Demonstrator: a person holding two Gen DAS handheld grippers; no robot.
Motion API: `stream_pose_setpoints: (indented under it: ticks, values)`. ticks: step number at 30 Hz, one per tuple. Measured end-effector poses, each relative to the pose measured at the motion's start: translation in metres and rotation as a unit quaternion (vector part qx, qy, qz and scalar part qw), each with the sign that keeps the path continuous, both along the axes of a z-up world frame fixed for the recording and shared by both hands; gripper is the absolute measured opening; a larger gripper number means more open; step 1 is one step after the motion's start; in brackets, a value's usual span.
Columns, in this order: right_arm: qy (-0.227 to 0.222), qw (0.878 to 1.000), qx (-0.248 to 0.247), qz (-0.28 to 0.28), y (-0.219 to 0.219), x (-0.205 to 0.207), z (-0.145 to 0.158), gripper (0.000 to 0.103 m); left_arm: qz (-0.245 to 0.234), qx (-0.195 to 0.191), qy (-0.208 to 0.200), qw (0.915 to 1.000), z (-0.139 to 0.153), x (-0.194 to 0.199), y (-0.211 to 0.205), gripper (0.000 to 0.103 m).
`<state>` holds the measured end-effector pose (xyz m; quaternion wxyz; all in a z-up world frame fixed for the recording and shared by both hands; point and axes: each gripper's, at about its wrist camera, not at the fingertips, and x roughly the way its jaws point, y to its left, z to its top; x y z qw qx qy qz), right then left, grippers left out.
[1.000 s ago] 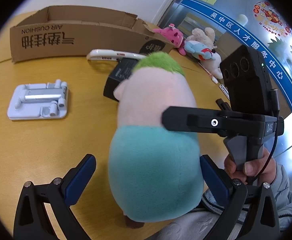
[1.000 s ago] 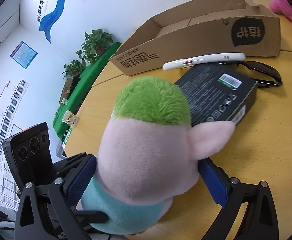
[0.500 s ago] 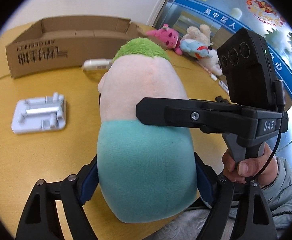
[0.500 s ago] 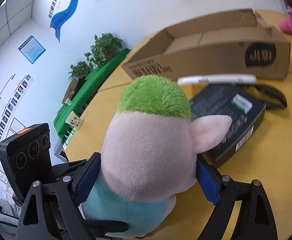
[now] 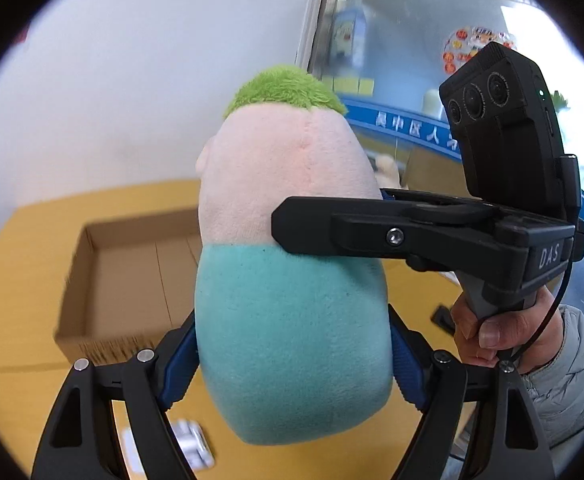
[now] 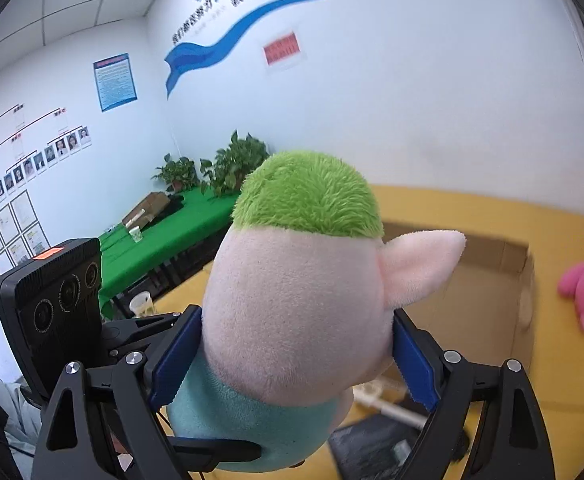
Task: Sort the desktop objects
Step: 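Carry the plush with both tools and lower it into the cardboard box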
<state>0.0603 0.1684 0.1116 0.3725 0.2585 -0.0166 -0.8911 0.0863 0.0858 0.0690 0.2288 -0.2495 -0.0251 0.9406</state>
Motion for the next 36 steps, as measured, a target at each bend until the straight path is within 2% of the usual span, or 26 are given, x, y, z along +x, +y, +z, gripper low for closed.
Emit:
stream_pose_setpoints:
  ticks: [5, 9, 12, 17, 20, 25, 29, 36]
  values:
    - [0.049, 0.998, 0.023, 0.015, -0.019, -0.026, 0.059, 0.088, 0.014, 0.005, 0.040, 0.9991, 0.042, -0.025, -0.016, 0.082]
    - [0.077, 0.996, 0.031, 0.022, -0.032, -0.047, 0.093, 0.088, 0.028, 0.005, 0.057, 0.9979, 0.072, -0.054, -0.034, 0.081]
    - [0.077, 0.996, 0.020, 0.028, -0.040, -0.074, 0.111, 0.088, 0.041, 0.004, 0.057, 0.9975, 0.087, -0.079, -0.047, 0.081]
    - [0.072, 0.997, 0.017, 0.038, -0.055, -0.121, 0.119, 0.088, 0.058, 0.006, 0.045, 0.9973, 0.096, -0.123, -0.070, 0.081]
    - [0.060, 0.997, 0.018, 0.049, -0.066, -0.153, 0.114, 0.088, 0.067, 0.006, 0.030, 0.9973, 0.094, -0.152, -0.085, 0.081]
    - [0.030, 0.998, 0.011, 0.063, -0.082, -0.212, 0.088, 0.088, 0.087, 0.005, 0.001, 0.9962, 0.080, -0.197, -0.109, 0.081]
    - [-0.001, 0.998, 0.007, 0.068, -0.096, -0.258, 0.059, 0.089, 0.099, 0.007, -0.031, 0.9946, 0.058, -0.237, -0.129, 0.081]
    - [-0.063, 0.995, 0.010, 0.081, -0.118, -0.338, -0.013, 0.089, 0.116, 0.019, -0.104, 0.9876, 0.004, -0.306, -0.165, 0.081]
